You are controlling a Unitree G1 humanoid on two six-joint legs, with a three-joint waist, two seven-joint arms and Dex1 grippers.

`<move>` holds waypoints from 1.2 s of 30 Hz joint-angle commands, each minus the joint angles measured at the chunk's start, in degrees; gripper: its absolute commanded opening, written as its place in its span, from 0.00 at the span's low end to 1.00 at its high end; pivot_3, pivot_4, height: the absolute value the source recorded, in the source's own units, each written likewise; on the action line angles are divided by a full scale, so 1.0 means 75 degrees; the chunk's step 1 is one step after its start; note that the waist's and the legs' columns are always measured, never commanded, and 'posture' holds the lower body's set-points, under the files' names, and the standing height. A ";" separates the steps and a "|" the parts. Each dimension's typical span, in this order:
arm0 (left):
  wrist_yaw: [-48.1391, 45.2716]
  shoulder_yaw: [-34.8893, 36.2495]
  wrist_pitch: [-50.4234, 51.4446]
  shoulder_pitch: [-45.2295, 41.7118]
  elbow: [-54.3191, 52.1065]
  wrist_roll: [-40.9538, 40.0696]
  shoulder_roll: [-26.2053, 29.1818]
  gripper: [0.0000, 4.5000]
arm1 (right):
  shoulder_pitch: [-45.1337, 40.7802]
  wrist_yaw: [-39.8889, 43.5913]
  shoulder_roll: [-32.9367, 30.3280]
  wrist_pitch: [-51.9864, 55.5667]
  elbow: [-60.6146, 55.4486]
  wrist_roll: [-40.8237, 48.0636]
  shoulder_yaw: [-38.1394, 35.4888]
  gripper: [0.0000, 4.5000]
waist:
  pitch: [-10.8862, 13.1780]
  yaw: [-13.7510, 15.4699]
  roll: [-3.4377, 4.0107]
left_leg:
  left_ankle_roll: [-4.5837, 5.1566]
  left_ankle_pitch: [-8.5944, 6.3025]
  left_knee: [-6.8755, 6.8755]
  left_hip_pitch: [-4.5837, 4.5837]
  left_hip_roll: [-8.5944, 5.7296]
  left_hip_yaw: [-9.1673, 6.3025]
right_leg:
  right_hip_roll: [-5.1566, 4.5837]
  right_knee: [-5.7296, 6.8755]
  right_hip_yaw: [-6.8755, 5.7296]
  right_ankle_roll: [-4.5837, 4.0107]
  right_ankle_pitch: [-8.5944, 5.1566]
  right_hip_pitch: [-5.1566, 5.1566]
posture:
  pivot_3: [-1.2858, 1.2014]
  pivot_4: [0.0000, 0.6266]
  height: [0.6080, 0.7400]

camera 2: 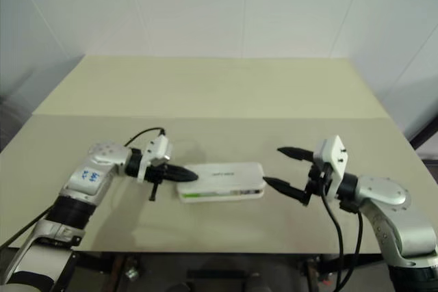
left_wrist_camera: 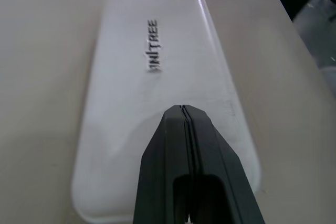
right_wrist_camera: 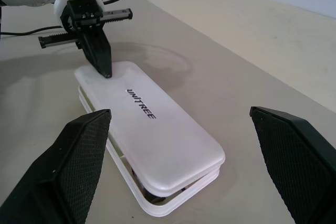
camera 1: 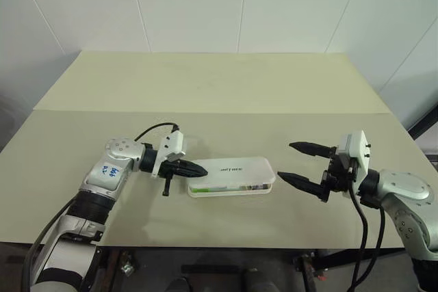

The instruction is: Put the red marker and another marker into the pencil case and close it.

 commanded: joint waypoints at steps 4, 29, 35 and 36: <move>-0.0024 -0.0398 0.0032 -0.0311 -0.0161 0.0661 0.0240 0.00 | 0.0151 -0.0314 0.0163 -0.0181 -0.0540 0.0043 -0.0143 1.00 | 0.0000 0.0002 0.0000 | 0.0000 0.0000 0.0002 0.0001 0.0000 0.0000 | 0.0000 0.0001 0.0000 0.0000 0.0000 0.0001 | 0.52 0.24 1.00; 0.0502 -0.0747 0.1335 -0.0201 -0.0902 0.0836 -0.0150 0.00 | 0.0129 -0.0539 0.0361 -0.0400 -0.0494 -0.0030 0.0005 1.00 | -0.0001 0.0003 0.0000 | 0.0003 0.0002 0.0003 0.0007 -0.0001 0.0001 | 0.0000 0.0002 0.0002 -0.0001 -0.0001 0.0008 | 0.52 0.24 1.00; 0.0786 0.0293 0.1425 -0.0132 -0.0970 -0.0095 -0.0452 0.00 | 0.0046 -0.0501 0.0341 -0.0370 -0.0392 0.0008 -0.0017 1.00 | -0.0001 0.0002 0.0000 | 0.0003 0.0002 0.0004 0.0006 0.0000 0.0000 | 0.0001 0.0002 0.0002 -0.0001 0.0000 0.0007 | 0.52 0.24 1.00; 0.0783 0.0539 0.1266 -0.0096 -0.0973 -0.0297 -0.0496 0.00 | 0.0032 -0.0491 0.0334 -0.0365 -0.0373 0.0008 -0.0014 1.00 | -0.0001 0.0003 -0.0001 | 0.0003 0.0002 0.0004 0.0004 0.0000 0.0000 | 0.0000 0.0002 0.0001 -0.0001 -0.0001 0.0007 | 0.52 0.24 1.00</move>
